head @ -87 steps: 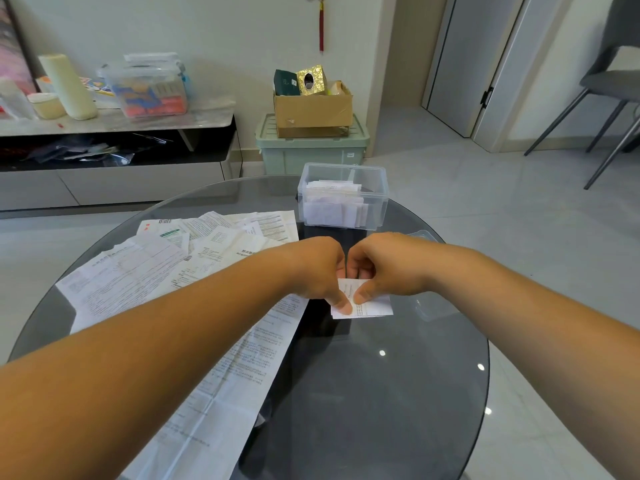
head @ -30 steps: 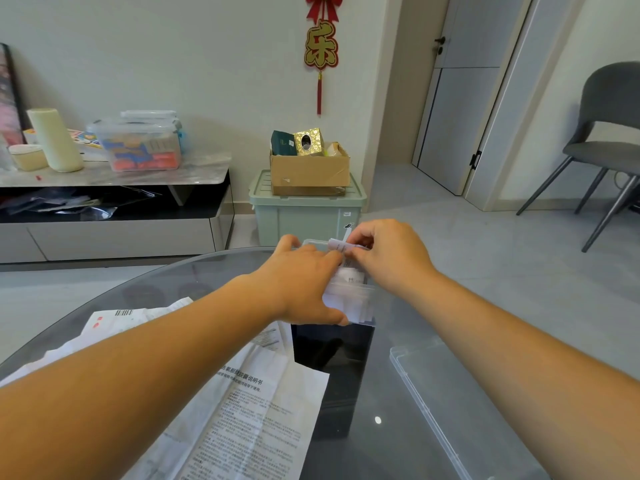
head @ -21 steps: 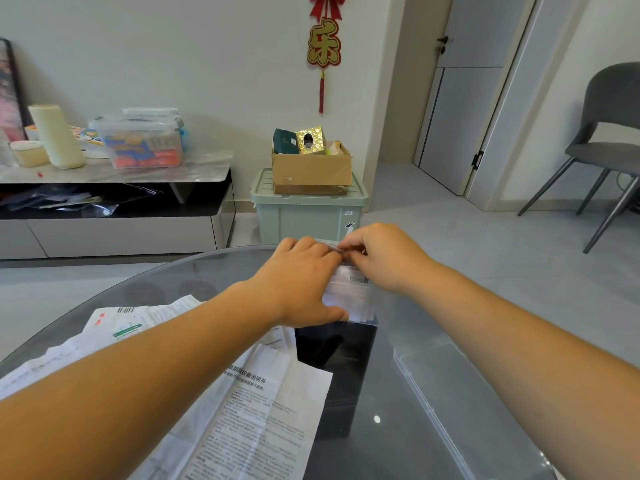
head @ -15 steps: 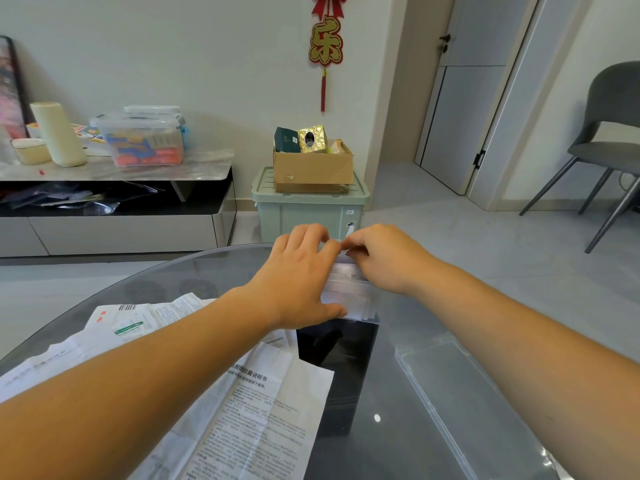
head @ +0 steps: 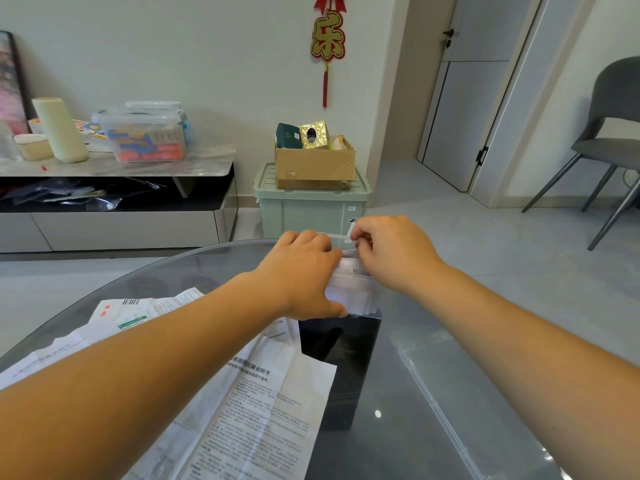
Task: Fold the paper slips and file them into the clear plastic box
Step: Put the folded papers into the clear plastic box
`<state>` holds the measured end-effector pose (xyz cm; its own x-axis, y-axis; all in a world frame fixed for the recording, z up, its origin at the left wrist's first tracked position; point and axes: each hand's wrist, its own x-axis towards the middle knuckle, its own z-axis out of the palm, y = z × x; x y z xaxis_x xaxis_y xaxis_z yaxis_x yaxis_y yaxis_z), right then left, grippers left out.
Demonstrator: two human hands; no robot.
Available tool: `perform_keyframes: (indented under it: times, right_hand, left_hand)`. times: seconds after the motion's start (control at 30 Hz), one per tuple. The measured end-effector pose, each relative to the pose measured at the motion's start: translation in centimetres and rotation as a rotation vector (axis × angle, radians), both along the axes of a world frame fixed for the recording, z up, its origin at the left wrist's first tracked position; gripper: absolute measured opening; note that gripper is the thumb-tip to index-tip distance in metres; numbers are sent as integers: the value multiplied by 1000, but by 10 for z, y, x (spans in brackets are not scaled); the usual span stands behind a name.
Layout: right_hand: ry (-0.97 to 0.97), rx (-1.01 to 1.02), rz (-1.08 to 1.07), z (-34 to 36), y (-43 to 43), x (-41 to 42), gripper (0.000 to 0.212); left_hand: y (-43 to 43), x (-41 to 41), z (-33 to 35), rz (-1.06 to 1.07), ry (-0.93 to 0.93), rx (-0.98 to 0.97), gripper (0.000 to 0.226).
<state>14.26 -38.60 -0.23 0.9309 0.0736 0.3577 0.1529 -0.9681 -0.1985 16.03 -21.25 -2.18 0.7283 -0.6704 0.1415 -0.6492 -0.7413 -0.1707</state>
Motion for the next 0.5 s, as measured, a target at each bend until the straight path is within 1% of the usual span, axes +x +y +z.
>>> perform_keyframes:
  times: [0.07,0.13,0.23,0.3,0.37,0.5]
  right_hand:
    - [54,76,10,1,-2,-3,32]
    - [118,93,47,0,-4,-8,33]
    - [145,-34,93,-4,-4,-17,32]
    - [105,-164,74,-8,-3,-21,33]
    - [108,-255,29,-10,-3,-23,36]
    - [180,-282,1,-13,-2,-23,43]
  left_hand:
    - [-2,0,1,20,6,3,86]
    - [-3,-1,2,44,10,-7,88]
    - [-4,-2,2,63,-6,-19,91]
    - [-3,-3,2,59,-11,-34,89]
    - [-2,-3,1,43,-9,-49,83]
    - [-2,-3,0,39,0,-41,79]
